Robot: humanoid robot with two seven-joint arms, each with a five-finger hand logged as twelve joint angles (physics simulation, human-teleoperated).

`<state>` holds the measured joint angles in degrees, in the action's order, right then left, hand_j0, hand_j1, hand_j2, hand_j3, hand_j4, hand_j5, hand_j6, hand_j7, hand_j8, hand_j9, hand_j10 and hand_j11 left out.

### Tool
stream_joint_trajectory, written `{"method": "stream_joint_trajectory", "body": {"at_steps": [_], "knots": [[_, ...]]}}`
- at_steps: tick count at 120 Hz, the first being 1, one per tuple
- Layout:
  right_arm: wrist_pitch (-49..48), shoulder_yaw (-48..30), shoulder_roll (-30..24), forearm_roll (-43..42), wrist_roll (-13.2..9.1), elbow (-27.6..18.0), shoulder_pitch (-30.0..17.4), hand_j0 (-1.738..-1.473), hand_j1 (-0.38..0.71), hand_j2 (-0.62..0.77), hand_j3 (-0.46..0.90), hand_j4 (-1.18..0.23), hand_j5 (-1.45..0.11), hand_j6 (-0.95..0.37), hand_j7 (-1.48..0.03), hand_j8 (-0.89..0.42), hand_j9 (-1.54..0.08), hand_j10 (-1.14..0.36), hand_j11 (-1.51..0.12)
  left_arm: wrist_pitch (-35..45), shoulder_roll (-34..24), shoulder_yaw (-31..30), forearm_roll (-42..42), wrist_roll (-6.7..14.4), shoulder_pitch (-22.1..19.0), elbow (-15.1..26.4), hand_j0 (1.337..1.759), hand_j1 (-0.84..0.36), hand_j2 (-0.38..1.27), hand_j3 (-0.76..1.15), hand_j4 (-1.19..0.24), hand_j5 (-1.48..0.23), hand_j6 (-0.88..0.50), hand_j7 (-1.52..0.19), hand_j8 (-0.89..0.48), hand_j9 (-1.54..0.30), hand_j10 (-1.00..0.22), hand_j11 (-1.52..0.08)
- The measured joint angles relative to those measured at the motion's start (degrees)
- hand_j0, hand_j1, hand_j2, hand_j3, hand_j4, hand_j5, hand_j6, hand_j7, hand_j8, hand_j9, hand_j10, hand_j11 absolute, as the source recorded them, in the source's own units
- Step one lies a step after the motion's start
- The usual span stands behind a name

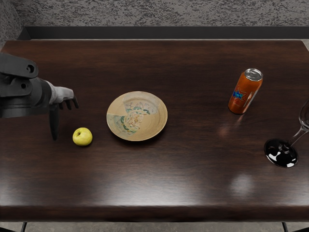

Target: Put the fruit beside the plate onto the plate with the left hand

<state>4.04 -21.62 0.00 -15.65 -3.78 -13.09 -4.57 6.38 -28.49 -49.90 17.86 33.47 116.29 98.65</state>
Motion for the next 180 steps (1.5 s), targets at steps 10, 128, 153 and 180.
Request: {"method": "stream_joint_trajectory", "body": {"at_steps": [10,128,153,180], "knots": [[0.0,0.0,0.0,0.0,0.0,0.0,0.0,-1.658,-0.31,-0.01,0.0,-0.04,-0.05,-0.04,-0.05,-0.04,-0.05,-0.04,-0.05,0.2,1.7,-0.3,-1.2,0.6,-0.3,0.2,1.658,0.05,0.05,0.0,-0.25,-0.32,-0.25,-0.32,-0.25,-0.32,-0.25,-0.32],[0.0,0.0,0.0,0.0,0.0,0.0,0.0,-1.658,-0.31,-0.01,0.0,-0.04,-0.05,-0.04,-0.05,-0.04,-0.05,-0.04,-0.05,21.4,11.4,-0.8,3.0,-2.3,-9.3,0.3,1.658,0.05,0.05,0.0,-0.25,-0.32,-0.25,-0.32,-0.25,-0.32,-0.25,-0.32],[0.0,0.0,0.0,0.0,0.0,0.0,0.0,-1.658,-0.31,-0.01,0.0,-0.04,-0.05,-0.04,-0.05,-0.04,-0.05,-0.04,-0.05,24.0,11.8,-1.8,3.5,-5.2,-10.8,0.3,1.658,0.05,0.05,0.0,-0.25,-0.33,-0.25,-0.33,-0.25,-0.33,-0.25,-0.33],[0.0,0.0,0.0,0.0,0.0,0.0,0.0,-1.658,-0.31,-0.01,0.0,-0.04,-0.05,-0.04,-0.05,-0.04,-0.05,-0.04,-0.05,28.1,12.8,-3.2,8.0,-6.0,-12.7,0.3,1.658,0.05,0.05,0.0,-0.25,-0.33,-0.25,-0.33,-0.25,-0.33,-0.25,-0.33]]}}
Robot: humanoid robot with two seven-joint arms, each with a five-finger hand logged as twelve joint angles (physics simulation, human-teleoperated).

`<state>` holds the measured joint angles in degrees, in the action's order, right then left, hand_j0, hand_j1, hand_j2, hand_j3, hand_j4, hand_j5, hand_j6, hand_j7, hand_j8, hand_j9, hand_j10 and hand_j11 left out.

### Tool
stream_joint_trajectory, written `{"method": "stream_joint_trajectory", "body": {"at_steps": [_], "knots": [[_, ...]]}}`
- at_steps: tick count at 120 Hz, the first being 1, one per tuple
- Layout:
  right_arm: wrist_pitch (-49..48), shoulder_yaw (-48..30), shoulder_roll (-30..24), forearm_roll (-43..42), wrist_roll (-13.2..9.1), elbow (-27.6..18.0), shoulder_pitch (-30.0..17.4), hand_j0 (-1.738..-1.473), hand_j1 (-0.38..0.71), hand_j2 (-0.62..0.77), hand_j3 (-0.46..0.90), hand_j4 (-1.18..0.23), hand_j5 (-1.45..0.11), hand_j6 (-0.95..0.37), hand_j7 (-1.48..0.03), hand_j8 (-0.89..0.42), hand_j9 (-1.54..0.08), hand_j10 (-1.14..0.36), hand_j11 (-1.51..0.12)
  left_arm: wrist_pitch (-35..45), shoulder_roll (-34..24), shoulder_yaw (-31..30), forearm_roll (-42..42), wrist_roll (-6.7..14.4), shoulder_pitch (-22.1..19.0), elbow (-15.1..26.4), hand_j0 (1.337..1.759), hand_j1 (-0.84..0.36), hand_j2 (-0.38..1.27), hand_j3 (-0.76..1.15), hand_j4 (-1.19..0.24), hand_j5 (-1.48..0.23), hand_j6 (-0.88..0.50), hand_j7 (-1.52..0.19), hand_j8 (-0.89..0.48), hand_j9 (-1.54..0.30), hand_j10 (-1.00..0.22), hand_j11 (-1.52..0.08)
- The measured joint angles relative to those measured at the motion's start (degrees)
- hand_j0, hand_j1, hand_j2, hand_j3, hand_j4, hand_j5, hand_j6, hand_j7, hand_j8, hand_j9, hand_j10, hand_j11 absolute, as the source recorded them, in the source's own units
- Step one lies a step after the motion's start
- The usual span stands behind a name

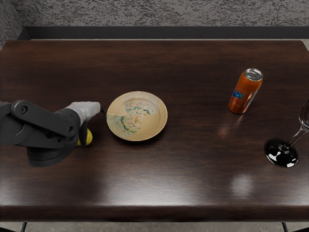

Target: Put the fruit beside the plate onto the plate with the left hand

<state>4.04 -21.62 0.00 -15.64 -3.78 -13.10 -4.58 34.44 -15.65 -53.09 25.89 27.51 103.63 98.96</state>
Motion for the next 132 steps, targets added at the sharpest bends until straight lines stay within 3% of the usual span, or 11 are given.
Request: {"method": "stream_joint_trajectory", "body": {"at_steps": [56,132], "knots": [[0.0,0.0,0.0,0.0,0.0,0.0,0.0,-1.658,-0.31,-0.01,0.0,-0.04,-0.05,-0.04,-0.05,-0.04,-0.05,-0.04,-0.05,0.6,-1.1,-1.5,4.2,0.0,-2.7,-0.1,1.658,0.05,0.05,0.0,-0.25,-0.33,-0.25,-0.33,-0.25,-0.33,-0.25,-0.33],[0.0,0.0,0.0,0.0,0.0,0.0,0.0,-1.658,-0.31,-0.01,0.0,-0.04,-0.05,-0.04,-0.05,-0.04,-0.05,-0.04,-0.05,0.5,-2.0,-2.0,4.9,-0.4,-4.0,-0.2,1.656,-0.22,0.09,0.0,-0.49,-0.65,-0.49,-0.65,-0.49,-0.65,-0.49,-0.65]]}}
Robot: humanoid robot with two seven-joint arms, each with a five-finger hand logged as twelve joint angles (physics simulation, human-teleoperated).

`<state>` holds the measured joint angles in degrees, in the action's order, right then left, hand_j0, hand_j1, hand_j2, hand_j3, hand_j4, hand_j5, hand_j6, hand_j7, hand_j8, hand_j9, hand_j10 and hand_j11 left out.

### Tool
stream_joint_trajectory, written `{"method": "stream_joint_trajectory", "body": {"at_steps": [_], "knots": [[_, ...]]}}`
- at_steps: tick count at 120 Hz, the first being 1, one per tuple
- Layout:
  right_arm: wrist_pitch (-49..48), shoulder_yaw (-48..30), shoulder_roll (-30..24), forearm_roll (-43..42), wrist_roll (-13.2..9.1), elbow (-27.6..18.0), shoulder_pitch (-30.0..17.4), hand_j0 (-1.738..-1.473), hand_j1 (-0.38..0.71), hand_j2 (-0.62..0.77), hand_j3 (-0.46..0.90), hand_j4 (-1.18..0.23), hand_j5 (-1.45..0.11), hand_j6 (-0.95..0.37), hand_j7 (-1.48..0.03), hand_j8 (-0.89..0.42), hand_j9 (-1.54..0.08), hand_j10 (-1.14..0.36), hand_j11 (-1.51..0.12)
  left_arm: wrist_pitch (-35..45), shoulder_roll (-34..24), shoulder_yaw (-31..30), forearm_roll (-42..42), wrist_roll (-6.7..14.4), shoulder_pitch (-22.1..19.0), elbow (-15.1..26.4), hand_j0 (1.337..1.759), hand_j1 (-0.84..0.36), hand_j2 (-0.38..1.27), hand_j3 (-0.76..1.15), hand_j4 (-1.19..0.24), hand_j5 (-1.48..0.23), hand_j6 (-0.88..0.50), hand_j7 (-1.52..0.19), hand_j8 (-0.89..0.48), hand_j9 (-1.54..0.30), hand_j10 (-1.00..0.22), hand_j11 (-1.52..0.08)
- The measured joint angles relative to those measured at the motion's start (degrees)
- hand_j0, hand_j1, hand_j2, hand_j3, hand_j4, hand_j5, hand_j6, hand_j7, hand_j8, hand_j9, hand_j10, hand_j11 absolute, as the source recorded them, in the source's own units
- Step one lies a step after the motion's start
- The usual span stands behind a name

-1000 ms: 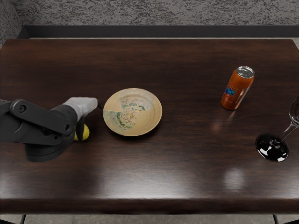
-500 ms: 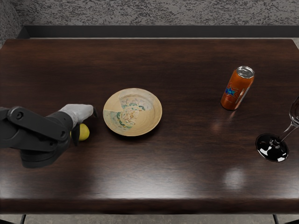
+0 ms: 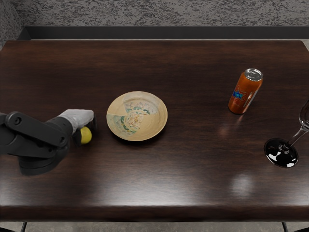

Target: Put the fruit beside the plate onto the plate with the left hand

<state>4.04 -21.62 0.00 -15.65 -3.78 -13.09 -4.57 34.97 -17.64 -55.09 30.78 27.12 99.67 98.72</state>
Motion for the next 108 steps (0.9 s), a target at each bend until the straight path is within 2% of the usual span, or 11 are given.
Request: {"method": "stream_joint_trajectory", "body": {"at_steps": [8,29,36,48,51,70,74,78,82,97,108], "knots": [[0.0,0.0,0.0,0.0,0.0,0.0,0.0,-1.658,-0.31,-0.01,0.0,-0.04,-0.05,-0.04,-0.05,-0.04,-0.05,-0.04,-0.05,0.0,0.0,0.0,0.3,0.1,-0.5,0.0,1.654,-0.22,0.0,0.0,-0.52,-0.67,-0.5,-0.67,-0.49,-0.69,-0.51,-0.68],[0.0,0.0,0.0,0.0,0.0,0.0,0.0,-1.658,-0.31,-0.01,0.0,-0.04,-0.05,-0.04,-0.05,-0.04,-0.05,-0.04,-0.05,-0.1,-0.1,0.0,0.5,0.1,-0.8,-0.1,1.647,-0.24,0.03,0.0,-0.6,-0.76,-0.43,-0.79,-0.41,-0.82,-0.57,-0.81],[0.0,0.0,0.0,0.0,0.0,0.0,0.0,-1.658,-0.31,-0.01,0.0,-0.04,-0.05,-0.04,-0.05,-0.04,-0.05,-0.04,-0.05,0.0,-0.1,-0.2,0.4,0.1,-0.8,-0.1,1.647,-0.28,0.13,0.0,-0.64,-0.82,-0.41,-0.85,-0.4,-0.88,-0.62,-0.88],[0.0,0.0,0.0,0.0,0.0,0.0,0.0,-1.658,-0.31,-0.01,0.0,-0.04,-0.05,-0.04,-0.05,-0.04,-0.05,-0.04,-0.05,0.1,-0.1,-0.3,0.4,0.1,-1.4,-0.1,1.646,-0.37,0.28,0.0,-0.58,-0.92,-0.34,-0.95,-0.35,-0.99,-0.67,-0.99],[0.0,0.0,0.0,0.0,0.0,0.0,0.0,-1.658,-0.31,-0.01,0.0,-0.04,-0.05,-0.04,-0.05,-0.04,-0.05,-0.04,-0.05,0.3,-0.1,-0.3,0.5,0.1,-1.5,-0.2,1.644,-0.4,0.41,0.0,-0.57,-0.93,-0.34,-0.95,-0.34,-1.01,-0.66,-1.02],[0.0,0.0,0.0,0.0,0.0,0.0,0.0,-1.658,-0.31,-0.01,0.0,-0.04,-0.05,-0.04,-0.05,-0.04,-0.05,-0.04,-0.05,0.5,-0.1,-0.4,0.4,0.0,-2.0,-0.2,1.643,-0.4,0.34,0.05,-0.53,-1.02,-0.25,-1.1,-0.29,-1.11,-0.63,-1.13],[0.0,0.0,0.0,0.0,0.0,0.0,0.0,-1.658,-0.31,-0.01,0.0,-0.04,-0.05,-0.04,-0.05,-0.04,-0.05,-0.04,-0.05,0.4,-0.1,-0.4,0.4,0.0,-2.0,-0.2,1.646,-0.44,0.35,0.16,-0.51,-1.04,-0.21,-1.16,-0.26,-1.12,-0.64,-1.15],[0.0,0.0,0.0,0.0,0.0,0.0,0.0,-1.658,-0.31,-0.01,0.0,-0.04,-0.05,-0.04,-0.05,-0.04,-0.05,-0.04,-0.05,0.2,-0.1,-0.4,0.2,0.0,-2.0,-0.2,1.639,-0.5,0.47,0.09,-0.47,-1.06,-0.15,-1.24,-0.23,-1.13,-0.63,-1.16],[0.0,0.0,0.0,0.0,0.0,0.0,0.0,-1.658,-0.31,-0.01,0.0,-0.04,-0.05,-0.04,-0.05,-0.04,-0.05,-0.04,-0.05,0.0,-0.1,-0.4,0.1,0.1,-2.0,-0.2,1.638,-0.53,0.42,0.28,-0.44,-1.1,-0.09,-1.27,-0.2,-1.15,-0.63,-1.18],[0.0,0.0,0.0,0.0,0.0,0.0,0.0,-1.658,-0.31,-0.01,0.0,-0.04,-0.05,-0.04,-0.05,-0.04,-0.05,-0.04,-0.05,-1.7,-1.1,-0.3,-0.1,0.0,-1.7,-0.2,1.63,-0.59,0.47,0.23,-0.34,-1.14,0.02,-1.33,-0.14,-1.18,-0.7,-1.21],[0.0,0.0,0.0,0.0,0.0,0.0,0.0,-1.658,-0.31,-0.01,0.0,-0.04,-0.05,-0.04,-0.05,-0.04,-0.05,-0.04,-0.05,-3.6,-1.9,-0.1,-0.9,0.1,-0.5,-0.2,1.629,-0.61,0.51,0.14,-0.3,-1.18,0.02,-1.3,-0.13,-1.19,-0.75,-1.21]]}}
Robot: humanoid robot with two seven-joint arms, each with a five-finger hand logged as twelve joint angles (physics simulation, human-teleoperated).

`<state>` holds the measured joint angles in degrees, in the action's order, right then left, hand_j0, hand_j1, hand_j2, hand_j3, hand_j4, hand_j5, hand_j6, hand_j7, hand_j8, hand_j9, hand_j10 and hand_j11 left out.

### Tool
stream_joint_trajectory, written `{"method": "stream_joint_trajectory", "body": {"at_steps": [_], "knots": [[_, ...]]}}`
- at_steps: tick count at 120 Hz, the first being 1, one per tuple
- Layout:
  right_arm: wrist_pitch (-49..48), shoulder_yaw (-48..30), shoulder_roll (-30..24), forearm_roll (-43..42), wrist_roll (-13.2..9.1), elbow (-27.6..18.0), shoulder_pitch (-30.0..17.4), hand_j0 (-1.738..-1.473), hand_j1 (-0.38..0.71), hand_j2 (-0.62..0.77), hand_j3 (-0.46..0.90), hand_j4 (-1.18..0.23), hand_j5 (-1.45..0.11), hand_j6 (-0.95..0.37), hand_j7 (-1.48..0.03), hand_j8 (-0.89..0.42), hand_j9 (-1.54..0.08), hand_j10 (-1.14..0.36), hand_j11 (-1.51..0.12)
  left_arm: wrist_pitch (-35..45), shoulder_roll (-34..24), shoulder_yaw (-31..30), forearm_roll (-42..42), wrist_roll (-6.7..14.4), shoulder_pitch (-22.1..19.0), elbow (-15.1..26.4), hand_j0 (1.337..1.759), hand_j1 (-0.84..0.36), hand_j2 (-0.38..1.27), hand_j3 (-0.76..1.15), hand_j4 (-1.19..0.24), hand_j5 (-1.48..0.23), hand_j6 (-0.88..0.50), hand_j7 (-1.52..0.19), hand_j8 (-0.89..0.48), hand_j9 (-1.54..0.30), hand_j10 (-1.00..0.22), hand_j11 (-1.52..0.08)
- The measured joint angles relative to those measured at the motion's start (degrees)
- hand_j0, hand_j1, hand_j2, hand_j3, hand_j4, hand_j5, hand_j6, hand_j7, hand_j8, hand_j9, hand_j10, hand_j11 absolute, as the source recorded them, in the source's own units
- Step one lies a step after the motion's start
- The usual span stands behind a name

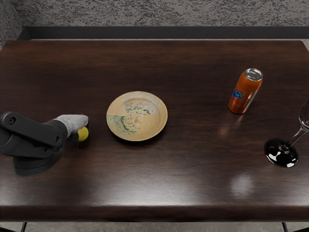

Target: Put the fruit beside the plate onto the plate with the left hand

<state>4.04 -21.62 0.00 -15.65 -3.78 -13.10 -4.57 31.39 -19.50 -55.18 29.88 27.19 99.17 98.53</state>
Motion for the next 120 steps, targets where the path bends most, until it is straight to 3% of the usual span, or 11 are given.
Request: {"method": "stream_joint_trajectory", "body": {"at_steps": [38,80,120], "knots": [[0.0,0.0,0.0,0.0,0.0,0.0,0.0,-1.658,-0.31,-0.01,0.0,-0.04,-0.05,-0.04,-0.05,-0.04,-0.05,-0.04,-0.05,-7.6,-3.4,2.9,-3.0,0.1,7.0,0.1,1.628,-0.59,0.47,0.03,-0.31,-1.19,-0.02,-1.27,-0.14,-1.19,-0.82,-1.21],[0.0,0.0,0.0,0.0,0.0,0.0,0.0,-1.658,-0.31,-0.01,0.0,-0.04,-0.05,-0.04,-0.05,-0.04,-0.05,-0.04,-0.05,-17.6,-2.9,10.1,-10.1,0.0,14.4,0.3,1.629,-0.59,0.47,0.01,-0.31,-1.21,-0.02,-1.27,-0.14,-1.19,-0.84,-1.21],[0.0,0.0,0.0,0.0,0.0,0.0,0.0,-1.658,-0.31,-0.01,0.0,-0.04,-0.05,-0.04,-0.05,-0.04,-0.05,-0.04,-0.05,-20.7,2.7,18.9,-15.1,0.1,14.7,-1.7,1.631,-0.54,0.42,0.0,-0.35,-1.22,-0.04,-1.28,-0.17,-1.19,-0.83,-1.2]]}}
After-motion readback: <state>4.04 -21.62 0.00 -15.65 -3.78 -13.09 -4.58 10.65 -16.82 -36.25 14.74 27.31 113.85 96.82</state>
